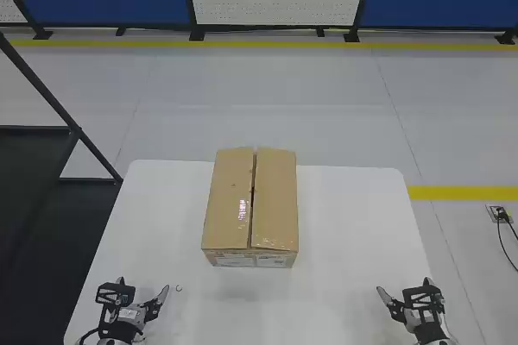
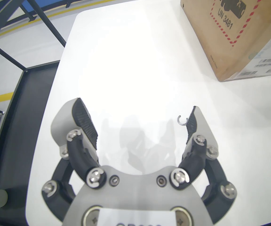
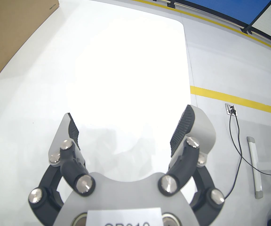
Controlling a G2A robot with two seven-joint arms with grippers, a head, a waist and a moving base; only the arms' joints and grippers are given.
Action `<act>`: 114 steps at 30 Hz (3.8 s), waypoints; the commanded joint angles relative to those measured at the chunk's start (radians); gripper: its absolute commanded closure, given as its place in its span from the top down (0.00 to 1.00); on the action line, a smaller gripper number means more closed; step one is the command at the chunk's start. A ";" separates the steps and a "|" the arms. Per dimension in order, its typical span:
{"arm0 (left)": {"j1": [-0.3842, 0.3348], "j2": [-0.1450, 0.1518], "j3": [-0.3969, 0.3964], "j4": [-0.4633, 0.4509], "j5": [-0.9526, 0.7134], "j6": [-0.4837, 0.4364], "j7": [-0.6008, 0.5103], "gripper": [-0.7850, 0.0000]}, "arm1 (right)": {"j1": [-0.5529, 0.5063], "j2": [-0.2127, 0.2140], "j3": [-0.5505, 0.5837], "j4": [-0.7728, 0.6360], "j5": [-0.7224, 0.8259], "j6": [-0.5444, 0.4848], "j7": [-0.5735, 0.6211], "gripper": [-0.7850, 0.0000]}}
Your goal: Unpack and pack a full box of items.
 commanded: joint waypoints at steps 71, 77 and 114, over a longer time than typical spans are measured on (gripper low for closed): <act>-0.397 -0.065 0.296 0.146 -0.057 0.061 -0.056 1.00 | 0.124 -0.035 -0.128 -0.115 0.201 -0.033 0.017 1.00; -0.387 -0.069 0.322 0.109 -0.038 0.033 -0.073 1.00 | 0.124 -0.035 -0.128 -0.115 0.201 -0.033 0.017 1.00; -0.349 -0.090 0.411 0.042 0.037 0.041 -0.046 1.00 | 0.124 -0.035 -0.128 -0.115 0.201 -0.033 0.017 1.00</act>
